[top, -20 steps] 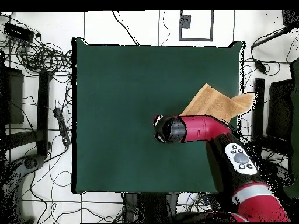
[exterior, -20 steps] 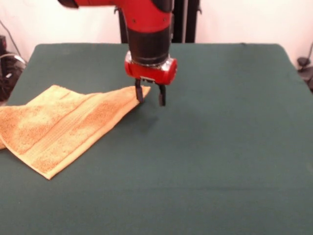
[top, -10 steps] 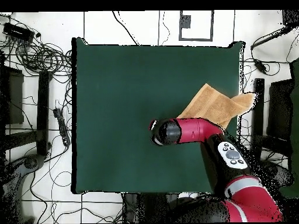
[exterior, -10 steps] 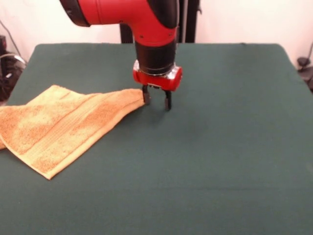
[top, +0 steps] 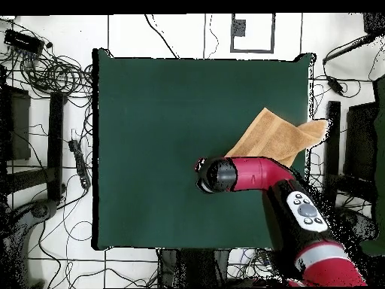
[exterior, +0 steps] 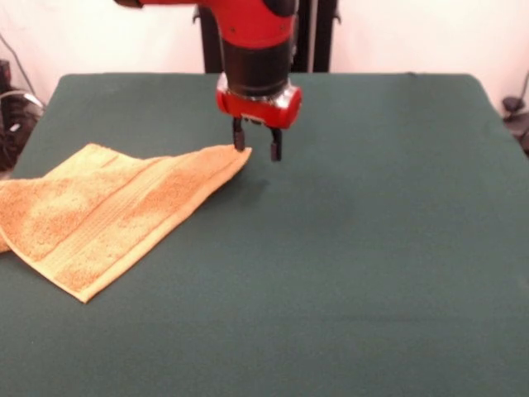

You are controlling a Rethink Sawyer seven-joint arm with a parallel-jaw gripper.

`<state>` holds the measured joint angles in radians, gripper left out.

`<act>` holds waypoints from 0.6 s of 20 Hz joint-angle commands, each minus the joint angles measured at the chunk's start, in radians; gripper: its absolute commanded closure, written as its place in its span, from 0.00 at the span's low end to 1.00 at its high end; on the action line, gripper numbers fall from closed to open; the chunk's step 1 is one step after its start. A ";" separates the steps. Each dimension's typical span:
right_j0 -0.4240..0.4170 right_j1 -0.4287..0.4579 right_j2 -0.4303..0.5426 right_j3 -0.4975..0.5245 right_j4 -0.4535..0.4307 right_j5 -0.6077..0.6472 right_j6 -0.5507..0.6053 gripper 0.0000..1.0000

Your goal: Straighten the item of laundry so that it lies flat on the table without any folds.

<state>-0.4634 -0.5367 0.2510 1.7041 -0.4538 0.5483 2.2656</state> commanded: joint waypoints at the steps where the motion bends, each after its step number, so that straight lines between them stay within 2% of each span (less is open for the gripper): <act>1: 0.007 -0.093 0.028 0.089 0.082 0.141 0.010 0.00; 6: 0.077 0.076 -0.045 0.005 0.012 -0.039 0.117 0.00; 10: 0.155 0.194 -0.107 -0.079 0.002 -0.158 0.199 0.00; 12: 0.180 0.225 -0.125 -0.116 0.010 -0.170 0.193 0.00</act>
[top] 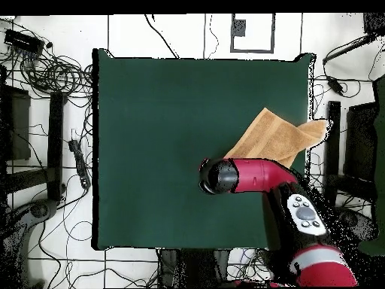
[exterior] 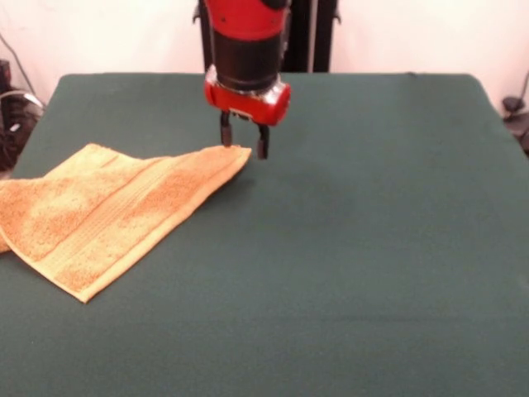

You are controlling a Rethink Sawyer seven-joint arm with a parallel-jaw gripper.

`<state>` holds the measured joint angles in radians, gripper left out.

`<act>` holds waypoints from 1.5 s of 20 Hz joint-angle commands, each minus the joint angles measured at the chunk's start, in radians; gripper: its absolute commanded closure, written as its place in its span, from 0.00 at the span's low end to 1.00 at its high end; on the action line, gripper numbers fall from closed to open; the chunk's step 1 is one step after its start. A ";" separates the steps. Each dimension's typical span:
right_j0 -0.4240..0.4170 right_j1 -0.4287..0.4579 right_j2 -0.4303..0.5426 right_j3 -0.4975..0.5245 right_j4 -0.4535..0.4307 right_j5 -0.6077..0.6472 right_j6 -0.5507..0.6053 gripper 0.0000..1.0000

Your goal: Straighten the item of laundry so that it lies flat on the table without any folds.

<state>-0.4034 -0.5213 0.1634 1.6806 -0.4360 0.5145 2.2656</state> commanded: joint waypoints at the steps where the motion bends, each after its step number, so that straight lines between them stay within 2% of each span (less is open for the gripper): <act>1: 0.123 0.215 -0.040 -0.095 0.003 -0.138 0.184 0.00; 5: 0.127 0.232 -0.054 -0.093 0.032 -0.168 0.162 0.00; 14: 0.120 0.301 -0.073 -0.110 0.031 -0.242 0.129 0.00; 17: 0.097 0.262 -0.062 -0.074 0.029 -0.207 0.091 0.00; 21: 0.057 0.118 -0.049 0.012 0.035 -0.068 0.010 0.00; 23: 0.055 0.097 -0.054 0.021 0.032 -0.054 0.003 0.00; 27: 0.082 0.204 -0.088 -0.060 0.006 -0.129 0.047 0.00; 30: 0.112 0.250 -0.121 -0.100 -0.010 -0.166 0.079 0.00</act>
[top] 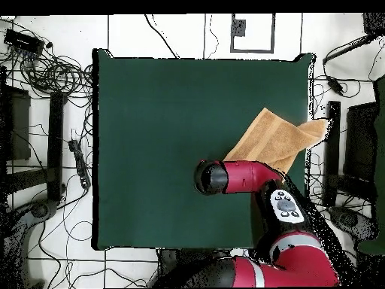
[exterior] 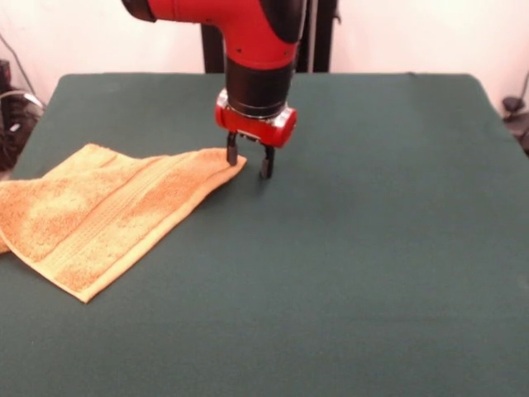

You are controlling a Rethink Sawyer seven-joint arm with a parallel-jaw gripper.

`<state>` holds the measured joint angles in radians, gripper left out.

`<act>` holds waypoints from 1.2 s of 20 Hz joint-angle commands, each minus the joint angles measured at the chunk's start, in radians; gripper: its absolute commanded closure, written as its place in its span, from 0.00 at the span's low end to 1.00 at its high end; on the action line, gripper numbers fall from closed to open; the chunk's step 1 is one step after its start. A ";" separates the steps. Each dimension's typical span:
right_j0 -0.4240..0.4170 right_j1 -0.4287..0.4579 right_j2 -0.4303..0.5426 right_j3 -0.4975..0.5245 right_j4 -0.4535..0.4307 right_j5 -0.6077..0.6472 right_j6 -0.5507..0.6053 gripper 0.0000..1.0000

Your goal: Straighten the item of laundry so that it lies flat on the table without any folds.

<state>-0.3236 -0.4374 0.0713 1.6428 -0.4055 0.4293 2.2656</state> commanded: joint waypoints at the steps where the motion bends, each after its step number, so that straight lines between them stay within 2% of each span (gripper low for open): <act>1: 0.036 0.180 -0.033 -0.069 -0.038 -0.088 0.085 0.00; 8: 0.041 0.291 -0.016 -0.133 -0.042 -0.187 0.089 0.00; 13: 0.063 0.339 -0.039 -0.166 -0.014 -0.183 0.124 0.00; 14: 0.078 0.343 -0.055 -0.173 -0.019 -0.198 0.129 1.00; 17: 0.052 0.340 -0.037 -0.159 0.007 -0.155 0.119 1.00; 19: 0.050 0.329 -0.038 -0.161 -0.014 -0.130 0.078 1.00; 22: -0.002 0.329 0.012 -0.143 0.007 -0.135 0.049 1.00; 24: 0.002 0.322 0.005 -0.144 0.010 -0.123 0.045 1.00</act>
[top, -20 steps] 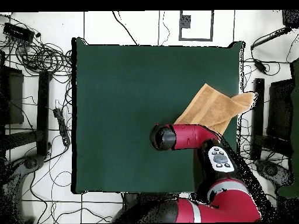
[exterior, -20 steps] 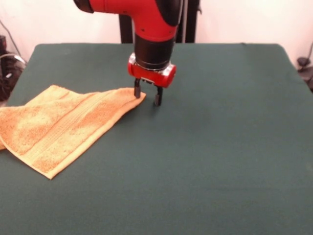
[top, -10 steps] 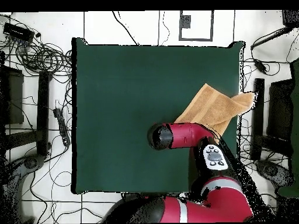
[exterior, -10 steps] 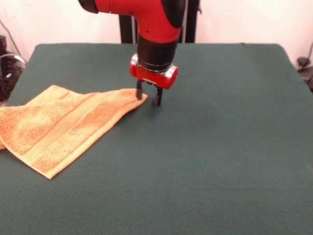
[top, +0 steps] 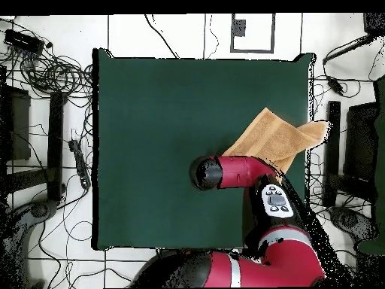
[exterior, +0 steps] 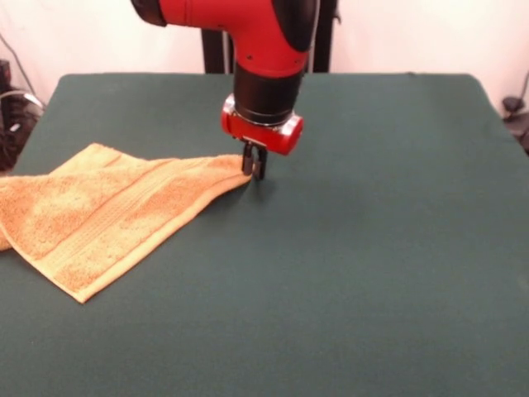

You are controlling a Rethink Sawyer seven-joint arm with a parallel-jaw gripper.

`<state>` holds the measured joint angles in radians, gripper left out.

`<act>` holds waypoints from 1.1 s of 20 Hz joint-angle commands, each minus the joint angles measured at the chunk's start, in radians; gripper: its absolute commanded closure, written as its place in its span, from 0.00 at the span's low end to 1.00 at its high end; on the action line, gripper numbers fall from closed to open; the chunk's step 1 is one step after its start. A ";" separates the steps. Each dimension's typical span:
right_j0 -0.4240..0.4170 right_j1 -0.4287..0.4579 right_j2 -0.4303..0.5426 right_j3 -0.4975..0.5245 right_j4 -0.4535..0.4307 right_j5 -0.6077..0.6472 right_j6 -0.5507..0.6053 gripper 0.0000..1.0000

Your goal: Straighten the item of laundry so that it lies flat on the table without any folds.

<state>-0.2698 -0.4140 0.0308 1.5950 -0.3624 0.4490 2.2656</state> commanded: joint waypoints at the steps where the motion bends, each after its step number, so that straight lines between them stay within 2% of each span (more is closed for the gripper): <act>1: -0.050 0.296 0.043 -0.094 -0.028 -0.140 0.046 1.00; 7: -0.045 0.300 0.054 -0.090 0.000 -0.152 0.055 1.00; 10: -0.034 0.293 0.075 -0.063 0.048 -0.190 0.106 1.00; 16: -0.037 0.262 0.111 0.027 0.197 -0.261 0.248 1.00; 20: 0.010 0.245 0.083 0.084 0.308 -0.308 0.361 1.00; 22: 0.021 0.234 0.079 0.109 0.356 -0.307 0.375 1.00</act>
<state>-0.2977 -0.3984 0.0037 1.6211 -0.1355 0.4469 2.2726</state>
